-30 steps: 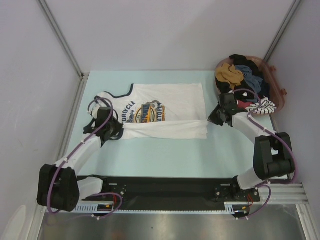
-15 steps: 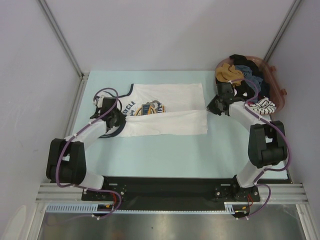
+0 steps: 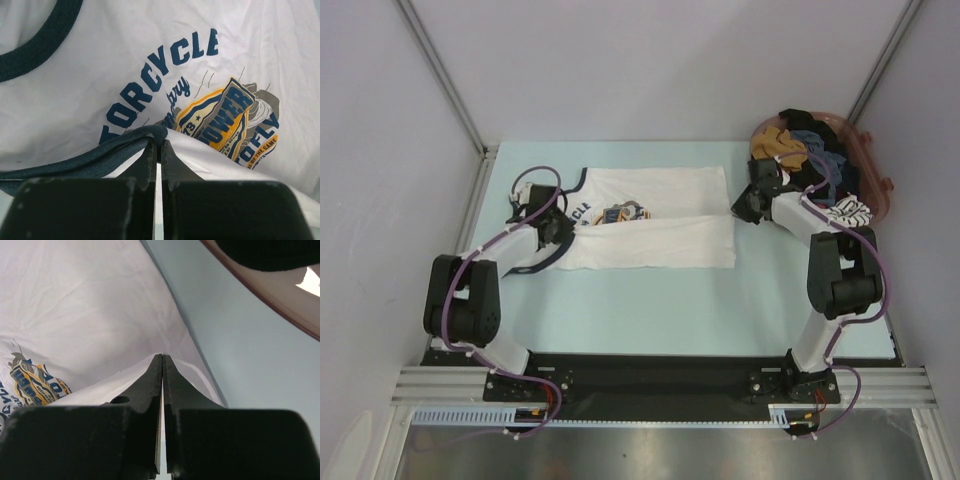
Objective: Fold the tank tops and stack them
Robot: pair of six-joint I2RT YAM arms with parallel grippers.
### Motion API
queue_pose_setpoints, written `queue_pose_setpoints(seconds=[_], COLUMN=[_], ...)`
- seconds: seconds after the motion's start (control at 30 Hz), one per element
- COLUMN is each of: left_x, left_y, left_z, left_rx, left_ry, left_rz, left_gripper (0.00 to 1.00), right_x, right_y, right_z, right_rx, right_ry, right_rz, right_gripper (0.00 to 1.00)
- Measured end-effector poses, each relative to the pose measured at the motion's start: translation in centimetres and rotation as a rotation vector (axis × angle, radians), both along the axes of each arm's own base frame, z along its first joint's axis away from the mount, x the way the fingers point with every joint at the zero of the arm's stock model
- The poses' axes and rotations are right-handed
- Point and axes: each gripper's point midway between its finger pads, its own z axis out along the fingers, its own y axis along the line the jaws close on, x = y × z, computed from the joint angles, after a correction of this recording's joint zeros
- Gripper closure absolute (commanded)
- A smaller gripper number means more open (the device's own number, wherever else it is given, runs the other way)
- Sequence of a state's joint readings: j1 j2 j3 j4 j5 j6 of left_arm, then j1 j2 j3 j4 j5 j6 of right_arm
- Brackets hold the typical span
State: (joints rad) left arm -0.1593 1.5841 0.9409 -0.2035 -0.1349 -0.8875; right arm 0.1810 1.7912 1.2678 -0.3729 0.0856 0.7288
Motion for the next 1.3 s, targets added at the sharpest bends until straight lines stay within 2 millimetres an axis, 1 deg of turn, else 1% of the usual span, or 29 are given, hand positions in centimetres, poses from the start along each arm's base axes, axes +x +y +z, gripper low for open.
queue_pose_setpoints(seconds=[0.03, 0.07, 0.1, 0.13, 0.17, 0.2, 0.23, 0.27, 0.3, 0.33, 0.37, 0.4, 0.43, 0.53, 0.57, 0.63, 0.7, 0.77, 0.83, 0.9, 0.97, 1.03, 1.13, 1.23, 1.3], left_x=[0.1, 0.3, 0.4, 0.6, 0.8, 0.9, 1.1, 1.1, 1.2, 1.2, 1.2, 1.3, 1.4, 1.8, 2.1, 2.1, 1.5, 0.3, -1.5, -3.4, -5.5, -7.5, -11.1, -13.5, -14.3], left_y=[0.0, 0.0, 0.0, 0.0, -0.1, -0.1, 0.0, 0.0, 0.0, 0.0, 0.1, 0.1, 0.2, 0.2, 0.2, 0.2, 0.3, 0.4, 0.5, 0.3, -0.2, -1.0, -2.6, -2.9, -2.7], left_z=[-0.1, -0.1, -0.1, -0.2, -0.3, -0.4, -0.5, -0.7, -0.8, -0.9, -0.9, -0.9, -0.8, -0.2, 0.1, 0.8, 1.8, 2.5, 3.0, 2.8, 2.1, 0.9, -1.5, -3.5, -4.1], left_rx=[0.001, 0.002, 0.006, 0.006, 0.007, 0.008, 0.012, 0.013, 0.018, 0.019, 0.019, 0.023, 0.028, 0.041, 0.048, 0.058, 0.065, 0.067, 0.063, 0.051, 0.038, 0.023, -0.026, -0.066, -0.079], left_ry=[0.002, 0.002, 0.004, 0.006, 0.008, 0.01, 0.013, 0.016, 0.02, 0.02, 0.019, 0.017, 0.013, -0.001, -0.011, -0.029, -0.056, -0.079, -0.104, -0.114, -0.108, -0.1, -0.082, -0.064, -0.06], left_rz=[0.0, -0.001, -0.005, -0.009, -0.014, -0.015, -0.02, -0.021, -0.028, -0.028, -0.026, -0.029, -0.033, -0.049, -0.059, -0.076, -0.092, -0.104, -0.118, -0.135, -0.158, -0.191, -0.233, -0.224, -0.204], left_gripper=[0.98, 0.9, 0.86, 0.83, 0.76, 0.73, 0.67, 0.49, 0.43, 0.39, 0.31, 0.3, 0.3, 0.29, 0.29, 0.29, 0.29, 0.3, 0.3, 0.3, 0.3, 0.31, 0.34, 0.33, 0.32], right_x=[0.1, 0.3, 0.5, 0.6, 0.7, 0.7, 0.7, 0.7, 0.7, 0.8, 0.9, 1.1, 1.4, 2.1, 2.2, 2.0, 0.8, -1.3, -3.7, -5.8, -7.6, -9.3, -11.7, -13.2, -13.6], right_y=[0.0, 0.0, 0.1, 0.1, 0.1, 0.1, 0.1, 0.1, 0.1, 0.0, 0.1, 0.1, 0.1, 0.6, 0.6, 0.6, 0.6, 0.5, 0.8, 1.0, 1.4, 1.6, 1.6, 1.5, 1.6], right_z=[-0.1, -0.2, -0.4, -0.5, -0.8, -1.0, -1.3, -1.6, -1.8, -2.1, -2.3, -2.5, -2.5, -1.8, -1.6, -1.7, -2.0, -2.4, -2.4, -2.2, -1.8, -1.7, -2.3, -3.3, -3.9], right_rx=[-0.001, -0.002, -0.002, -0.003, -0.004, -0.003, -0.006, -0.008, -0.006, -0.01, -0.009, -0.008, -0.01, -0.007, -0.007, -0.002, 0.0, -0.005, -0.012, -0.015, -0.019, -0.017, 0.01, 0.035, 0.039], right_ry=[0.003, 0.006, 0.007, 0.01, 0.015, 0.02, 0.025, 0.032, 0.036, 0.042, 0.043, 0.047, 0.046, 0.022, 0.017, 0.011, 0.019, 0.033, 0.038, 0.034, 0.01, -0.008, -0.039, -0.042, -0.04], right_rz=[0.0, 0.0, 0.0, 0.0, 0.0, -0.001, 0.002, 0.002, -0.001, 0.001, 0.003, 0.002, 0.008, 0.028, 0.029, 0.037, 0.044, 0.058, 0.084, 0.108, 0.134, 0.15, 0.137, 0.103, 0.079], right_gripper=[1.0, 1.0, 0.99, 0.96, 0.88, 0.86, 0.83, 0.67, 0.63, 0.59, 0.49, 0.45, 0.42, 0.43, 0.46, 0.47, 0.46, 0.43, 0.41, 0.4, 0.41, 0.41, 0.4, 0.36, 0.35])
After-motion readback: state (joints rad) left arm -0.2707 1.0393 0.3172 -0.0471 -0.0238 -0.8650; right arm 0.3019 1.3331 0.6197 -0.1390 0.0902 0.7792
